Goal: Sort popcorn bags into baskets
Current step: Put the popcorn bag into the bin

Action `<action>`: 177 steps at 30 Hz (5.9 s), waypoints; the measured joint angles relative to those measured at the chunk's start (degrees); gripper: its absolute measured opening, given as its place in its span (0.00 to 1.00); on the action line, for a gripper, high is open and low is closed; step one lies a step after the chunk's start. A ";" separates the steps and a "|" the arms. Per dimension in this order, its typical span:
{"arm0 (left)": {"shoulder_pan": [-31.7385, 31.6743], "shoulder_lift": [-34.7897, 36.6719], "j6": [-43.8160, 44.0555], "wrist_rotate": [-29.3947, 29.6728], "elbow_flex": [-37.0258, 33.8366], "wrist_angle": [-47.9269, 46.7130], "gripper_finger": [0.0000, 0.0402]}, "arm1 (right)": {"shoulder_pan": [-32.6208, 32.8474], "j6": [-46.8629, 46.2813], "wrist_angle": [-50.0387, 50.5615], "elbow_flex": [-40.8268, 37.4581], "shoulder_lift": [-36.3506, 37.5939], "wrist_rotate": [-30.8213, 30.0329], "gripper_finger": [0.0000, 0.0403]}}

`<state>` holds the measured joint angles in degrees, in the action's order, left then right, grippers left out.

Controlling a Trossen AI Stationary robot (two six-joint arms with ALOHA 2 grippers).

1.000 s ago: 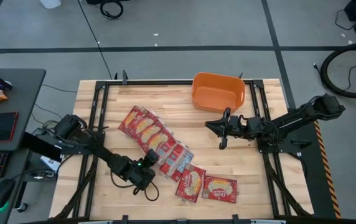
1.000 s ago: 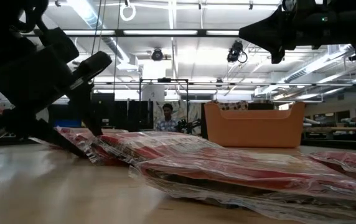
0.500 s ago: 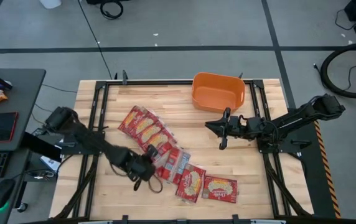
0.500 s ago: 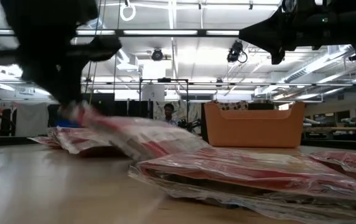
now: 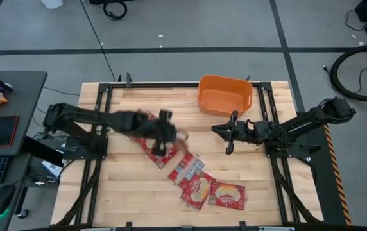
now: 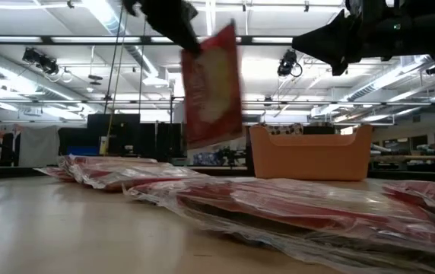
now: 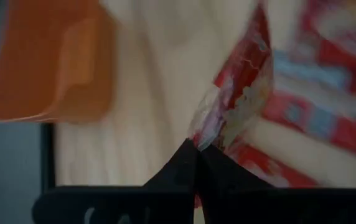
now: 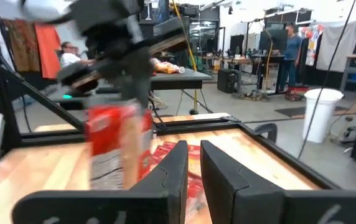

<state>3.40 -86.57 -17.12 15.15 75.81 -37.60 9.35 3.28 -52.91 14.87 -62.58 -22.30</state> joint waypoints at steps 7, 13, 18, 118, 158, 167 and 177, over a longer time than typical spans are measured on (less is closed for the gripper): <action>-13.04 -2.49 7.26 -10.35 -0.04 12.69 0.02 | 4.30 6.79 1.23 -0.02 3.84 -13.58 0.12; -20.57 -7.61 15.19 -22.91 -0.04 29.55 0.02 | 9.44 11.30 2.90 -0.02 6.54 -27.39 0.12; -24.09 -14.37 20.36 -28.58 -0.04 45.04 0.02 | 11.71 14.75 2.98 -0.02 6.55 -34.81 0.12; -21.69 -36.33 -10.47 -1.39 39.67 -6.48 0.34 | 8.81 30.41 0.40 -0.02 6.51 -38.71 0.12; -18.27 -7.12 21.71 -17.73 -11.83 -21.02 0.34 | 4.92 26.46 2.57 -0.79 6.51 -27.68 0.12; -28.87 -5.20 24.26 -18.71 -17.01 -17.46 0.34 | 4.39 26.20 2.65 -0.79 6.51 -27.01 0.12; -35.71 -5.24 24.52 -28.47 -22.03 -12.00 0.34 | 4.39 25.59 2.89 -0.79 6.51 -25.45 0.12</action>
<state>-32.31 -91.81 7.39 -13.32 53.78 -49.60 13.74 28.86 -50.02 14.09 -56.08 -47.75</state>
